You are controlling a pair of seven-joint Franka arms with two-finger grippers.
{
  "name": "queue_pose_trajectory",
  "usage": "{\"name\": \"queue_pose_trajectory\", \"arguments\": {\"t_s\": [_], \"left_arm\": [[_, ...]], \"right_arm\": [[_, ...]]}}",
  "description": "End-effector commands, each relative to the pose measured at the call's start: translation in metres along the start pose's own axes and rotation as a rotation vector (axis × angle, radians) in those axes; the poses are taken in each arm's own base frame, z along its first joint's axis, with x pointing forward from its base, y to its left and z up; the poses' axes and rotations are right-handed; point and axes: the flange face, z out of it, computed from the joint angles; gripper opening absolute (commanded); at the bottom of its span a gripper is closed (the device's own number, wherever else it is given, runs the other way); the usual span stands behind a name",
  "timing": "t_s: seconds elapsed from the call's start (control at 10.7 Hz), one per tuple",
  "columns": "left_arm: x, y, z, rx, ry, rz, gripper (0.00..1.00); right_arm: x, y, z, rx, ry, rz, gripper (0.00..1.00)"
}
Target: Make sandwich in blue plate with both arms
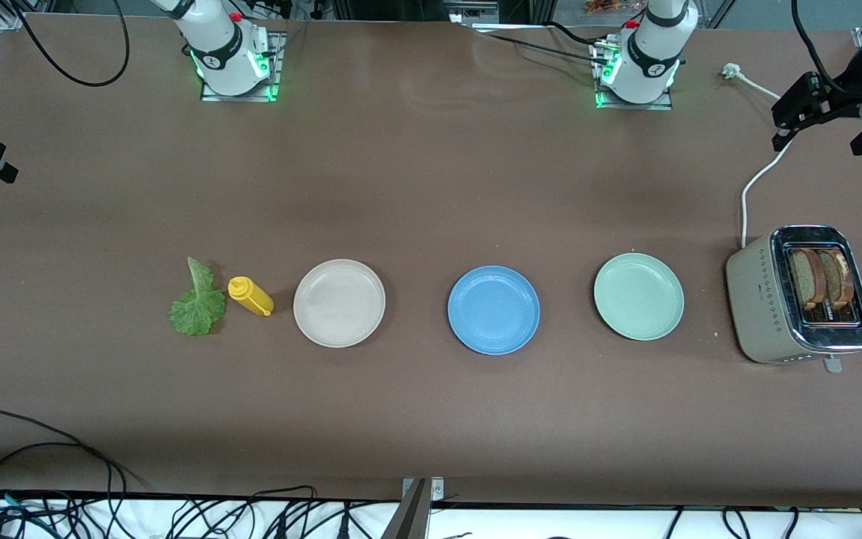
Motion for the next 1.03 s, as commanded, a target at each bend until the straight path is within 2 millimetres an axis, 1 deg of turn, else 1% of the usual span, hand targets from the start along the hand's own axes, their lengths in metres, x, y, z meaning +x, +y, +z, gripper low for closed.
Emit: {"name": "queue_pose_trajectory", "arguments": {"t_s": [0.0,0.47,0.75,0.94], "left_arm": [[0.0014,-0.0032,-0.0051,0.017,-0.001,0.001,1.0],[0.0019,-0.004,-0.0042,0.016,-0.003,-0.001,1.0],[0.0018,-0.005,-0.0042,0.018,-0.003,-0.002,1.0],[0.0014,-0.005,-0.005,0.018,-0.002,-0.002,1.0]], "right_arm": [[-0.0023,-0.0003,-0.0076,0.017,-0.003,-0.011,1.0],[-0.0017,0.0014,-0.0071,0.017,-0.001,-0.008,1.0],[-0.002,-0.0031,-0.0064,0.02,-0.007,-0.016,1.0],[-0.0009,-0.0021,-0.0073,0.018,0.003,-0.011,1.0]]}}
